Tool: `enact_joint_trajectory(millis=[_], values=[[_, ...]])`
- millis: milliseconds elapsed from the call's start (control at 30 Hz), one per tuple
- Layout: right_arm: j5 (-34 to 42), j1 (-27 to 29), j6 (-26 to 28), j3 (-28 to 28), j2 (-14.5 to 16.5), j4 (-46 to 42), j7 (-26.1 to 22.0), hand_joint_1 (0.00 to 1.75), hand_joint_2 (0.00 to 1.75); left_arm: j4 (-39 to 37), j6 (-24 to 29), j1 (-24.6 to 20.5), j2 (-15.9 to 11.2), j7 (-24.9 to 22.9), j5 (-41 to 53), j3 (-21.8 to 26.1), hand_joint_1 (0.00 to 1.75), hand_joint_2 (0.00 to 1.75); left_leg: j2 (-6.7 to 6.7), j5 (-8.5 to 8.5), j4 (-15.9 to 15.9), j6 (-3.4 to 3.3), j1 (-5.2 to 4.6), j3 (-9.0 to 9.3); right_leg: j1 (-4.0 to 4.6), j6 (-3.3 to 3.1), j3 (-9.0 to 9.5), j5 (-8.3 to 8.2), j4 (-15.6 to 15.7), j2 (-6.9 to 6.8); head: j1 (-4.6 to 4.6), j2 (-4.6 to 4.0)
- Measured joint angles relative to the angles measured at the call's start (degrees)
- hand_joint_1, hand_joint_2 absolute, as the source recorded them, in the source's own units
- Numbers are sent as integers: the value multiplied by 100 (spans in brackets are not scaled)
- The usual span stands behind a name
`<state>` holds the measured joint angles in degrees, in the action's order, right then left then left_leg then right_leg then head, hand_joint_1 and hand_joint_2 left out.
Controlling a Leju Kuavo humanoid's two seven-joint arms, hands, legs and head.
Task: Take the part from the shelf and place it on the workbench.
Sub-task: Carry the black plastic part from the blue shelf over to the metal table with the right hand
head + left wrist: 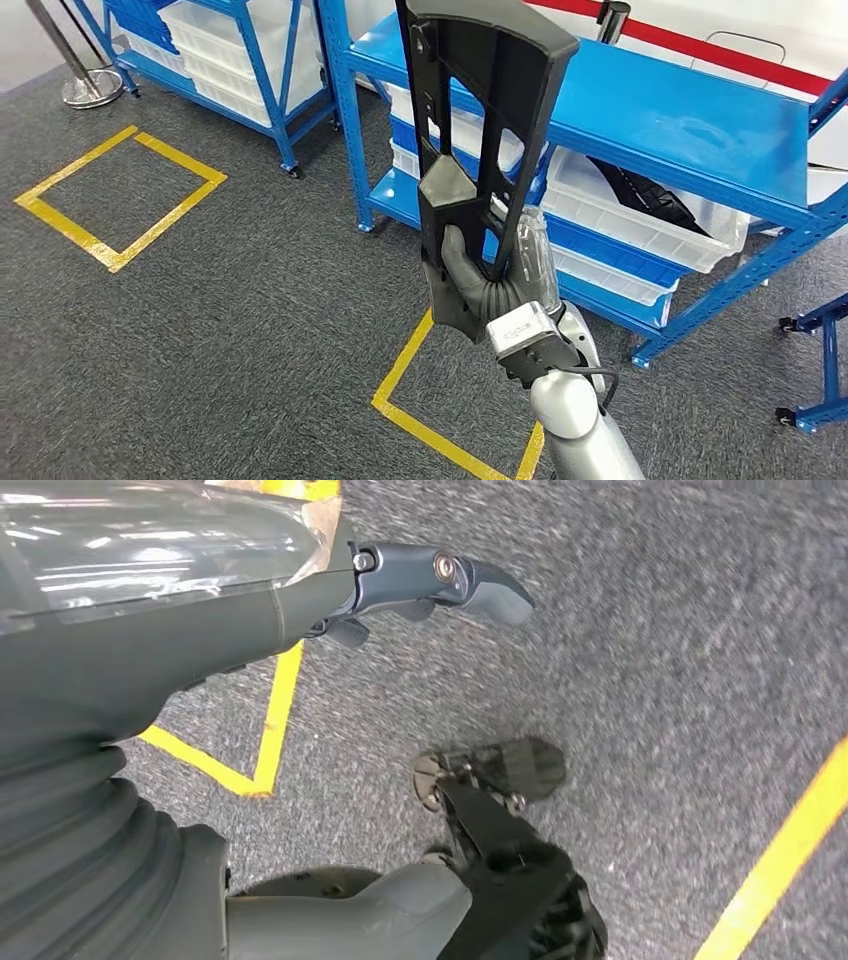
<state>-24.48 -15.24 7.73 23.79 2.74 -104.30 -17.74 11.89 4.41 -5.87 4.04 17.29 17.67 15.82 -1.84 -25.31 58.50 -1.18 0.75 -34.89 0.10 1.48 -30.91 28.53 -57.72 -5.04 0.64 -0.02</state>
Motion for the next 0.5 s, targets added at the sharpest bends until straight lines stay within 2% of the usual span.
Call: enact_joint_trajectory(millis=[67,133,167,200,233,300,367,400,467,500], values=[[56,58,-36,-64,5,-53,-25,175,175,0,3,-7,-10,16,44,0,0,175,107,46,-35,-84,12,-13,-19,-25,-244,277,-493,216,-14,1],[149,167,-68,-150,-1,-100,-67,175,175,0,5,-14,-23,25,91,0,0,175,225,70,-37,-128,7,-49,-39,-95,-643,614,-1328,406,-31,2],[183,222,-77,-186,-4,-111,-81,175,175,0,6,-11,-27,27,109,0,0,175,288,78,-36,-139,3,-62,-42,-99,-803,700,-1637,447,-34,1],[203,265,-80,-214,-8,-116,-89,175,175,0,7,-6,-30,28,122,0,0,175,354,87,-36,-146,-2,-71,-42,-78,-859,695,-1736,472,-35,1],[214,294,-83,-232,-9,-123,-92,175,175,0,7,0,-32,28,129,0,0,175,419,95,-35,-148,-6,-74,-42,-43,-796,605,-1598,488,-35,1],[228,320,-84,-249,-10,-150,-96,175,175,0,3,4,-32,28,135,-1,0,175,546,115,-33,-132,-9,-76,-51,26,-380,274,-780,578,-37,1],[234,329,-85,-256,-9,-186,-101,175,175,0,-1,3,-33,29,137,-2,0,175,647,133,-25,-89,-25,-85,-52,21,-63,45,-122,716,-36,1],[235,333,-86,-260,-8,-199,-103,175,175,0,-2,5,-34,30,137,-2,0,175,682,143,-23,-62,-30,-94,-45,0,-4,2,4,758,-34,1],[237,338,-89,-268,-4,-215,-106,175,175,0,-2,15,-37,32,137,-2,0,175,743,175,-37,3,-22,-116,-33,-68,5,-38,20,703,-32,1],[238,337,-91,-270,-1,-219,-106,175,175,0,-1,21,-45,33,137,-2,0,175,724,167,-20,31,-14,-135,-45,-105,13,-61,30,661,-31,1]])
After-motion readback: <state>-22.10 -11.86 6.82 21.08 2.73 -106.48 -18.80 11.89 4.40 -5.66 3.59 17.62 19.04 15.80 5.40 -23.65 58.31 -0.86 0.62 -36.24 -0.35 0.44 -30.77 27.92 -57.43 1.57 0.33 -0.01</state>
